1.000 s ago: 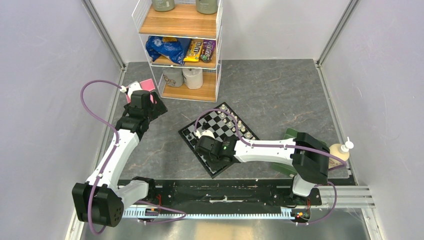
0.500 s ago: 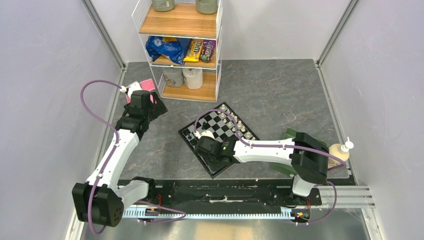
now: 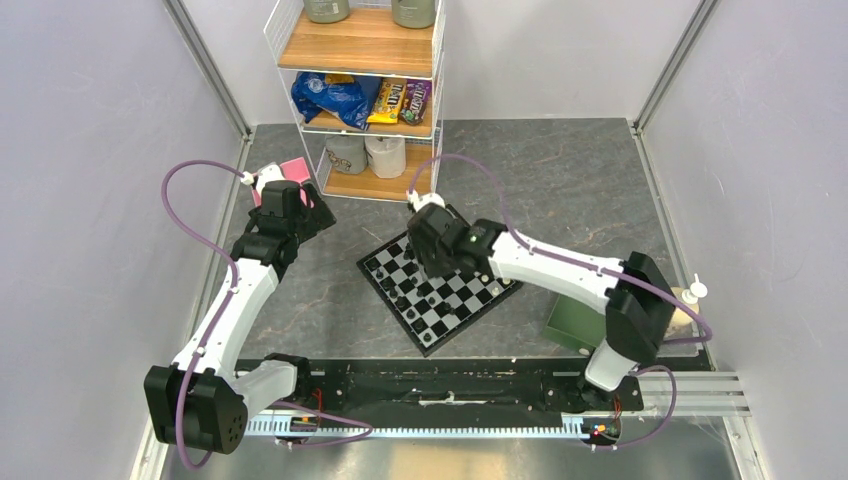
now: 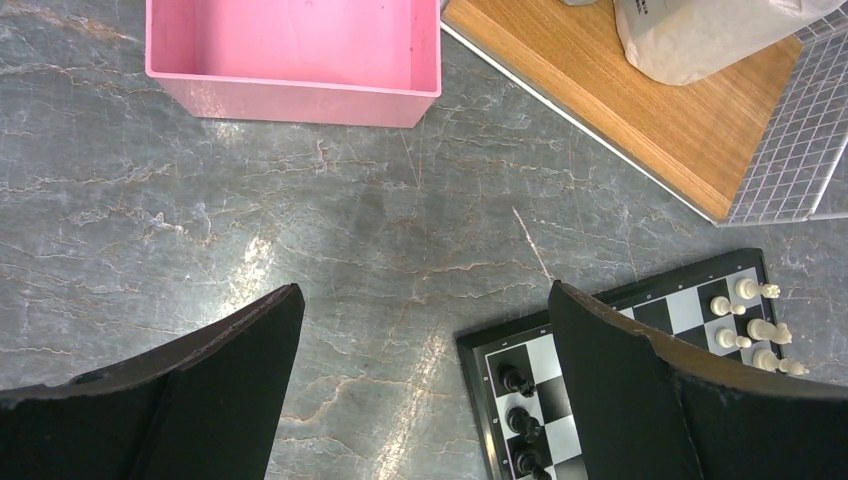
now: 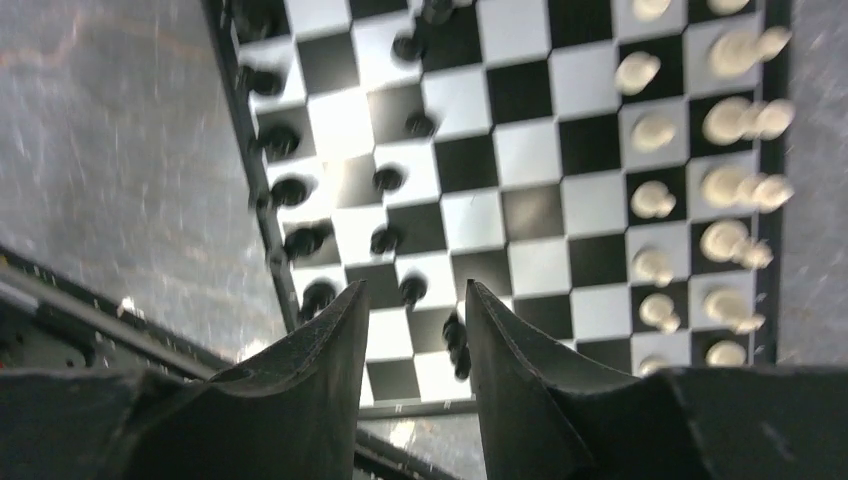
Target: Set up the chess pieces on the board
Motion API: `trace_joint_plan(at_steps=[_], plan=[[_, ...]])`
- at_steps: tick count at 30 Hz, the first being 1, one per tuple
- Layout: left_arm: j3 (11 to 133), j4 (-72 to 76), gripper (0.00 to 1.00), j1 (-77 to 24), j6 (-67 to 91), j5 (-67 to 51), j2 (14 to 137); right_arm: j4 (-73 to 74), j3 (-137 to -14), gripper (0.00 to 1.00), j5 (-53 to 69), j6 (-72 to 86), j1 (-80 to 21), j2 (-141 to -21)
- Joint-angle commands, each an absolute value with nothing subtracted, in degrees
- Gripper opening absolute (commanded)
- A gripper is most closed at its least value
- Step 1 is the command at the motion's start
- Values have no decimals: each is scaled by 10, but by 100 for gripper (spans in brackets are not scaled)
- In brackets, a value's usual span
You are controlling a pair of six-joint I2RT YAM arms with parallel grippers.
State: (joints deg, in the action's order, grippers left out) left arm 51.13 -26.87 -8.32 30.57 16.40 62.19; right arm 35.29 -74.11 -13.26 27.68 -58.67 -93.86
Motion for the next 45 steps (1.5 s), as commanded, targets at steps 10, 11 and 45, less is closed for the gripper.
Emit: trace_joint_plan(at_steps=[10, 11, 45], plan=[[518, -257, 100, -76, 288, 187, 610, 345, -973, 46, -68, 221, -493, -1152], [521, -258, 100, -76, 288, 190, 612, 351, -988, 46, -65, 219, -490, -1168], [530, -257, 100, -72, 288, 192, 629, 376, -1076, 30, -23, 220, -468, -1273]])
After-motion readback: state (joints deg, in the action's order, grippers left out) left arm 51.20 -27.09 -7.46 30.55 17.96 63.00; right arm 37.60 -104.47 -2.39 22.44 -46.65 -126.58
